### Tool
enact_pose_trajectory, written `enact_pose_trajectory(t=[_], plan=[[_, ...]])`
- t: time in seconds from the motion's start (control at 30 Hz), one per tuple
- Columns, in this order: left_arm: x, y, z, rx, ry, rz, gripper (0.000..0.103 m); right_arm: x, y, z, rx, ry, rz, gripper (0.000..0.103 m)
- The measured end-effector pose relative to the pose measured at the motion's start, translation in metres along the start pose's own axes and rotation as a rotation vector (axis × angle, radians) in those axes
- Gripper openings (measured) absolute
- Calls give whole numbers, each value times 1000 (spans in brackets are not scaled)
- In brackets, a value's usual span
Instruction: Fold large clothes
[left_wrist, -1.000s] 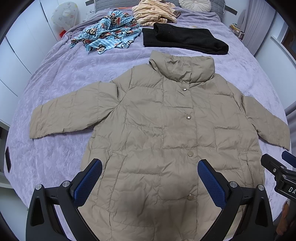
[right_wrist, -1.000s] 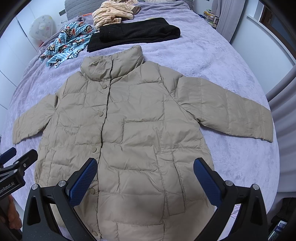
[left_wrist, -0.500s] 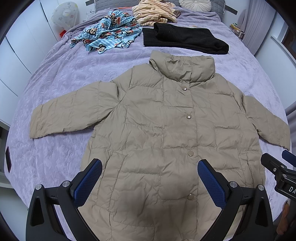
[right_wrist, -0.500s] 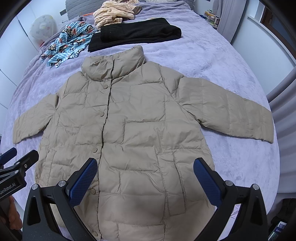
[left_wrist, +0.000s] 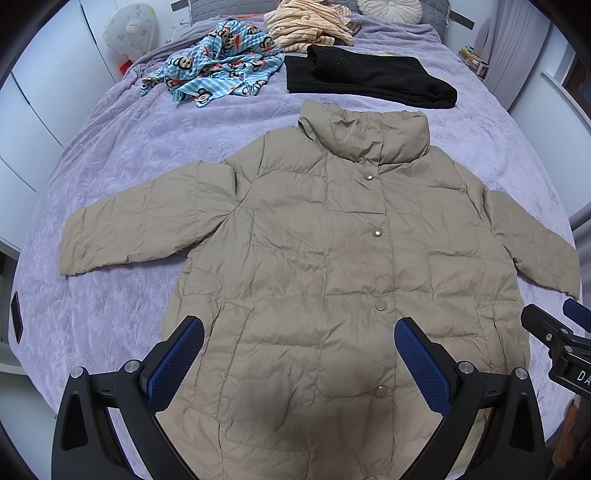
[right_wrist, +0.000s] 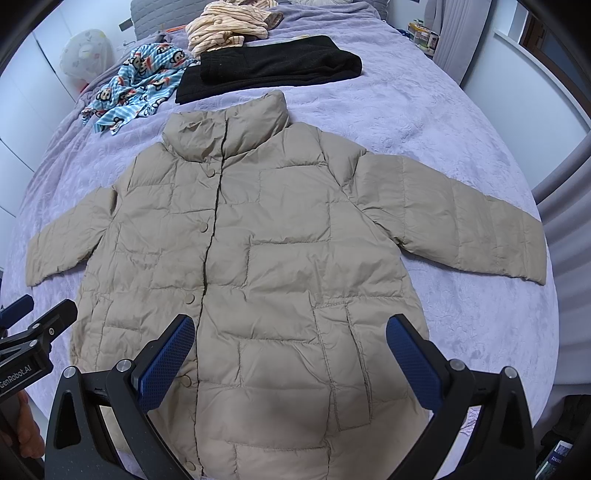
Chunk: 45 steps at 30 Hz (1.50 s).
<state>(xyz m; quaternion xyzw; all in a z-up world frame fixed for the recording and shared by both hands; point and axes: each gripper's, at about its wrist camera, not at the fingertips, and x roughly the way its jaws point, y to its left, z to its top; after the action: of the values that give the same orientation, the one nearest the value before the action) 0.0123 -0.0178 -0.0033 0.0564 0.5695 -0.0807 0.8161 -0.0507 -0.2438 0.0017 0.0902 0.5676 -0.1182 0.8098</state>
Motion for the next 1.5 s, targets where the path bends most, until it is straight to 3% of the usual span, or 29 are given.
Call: enact_pose_trajectory(t=[1.23, 1.5], plan=[[9, 11, -8, -31, 17, 5, 103, 4, 1, 0, 11, 8, 13, 103], [28, 42, -14, -87, 48, -88, 103, 9, 0, -5, 41, 0, 75, 103]])
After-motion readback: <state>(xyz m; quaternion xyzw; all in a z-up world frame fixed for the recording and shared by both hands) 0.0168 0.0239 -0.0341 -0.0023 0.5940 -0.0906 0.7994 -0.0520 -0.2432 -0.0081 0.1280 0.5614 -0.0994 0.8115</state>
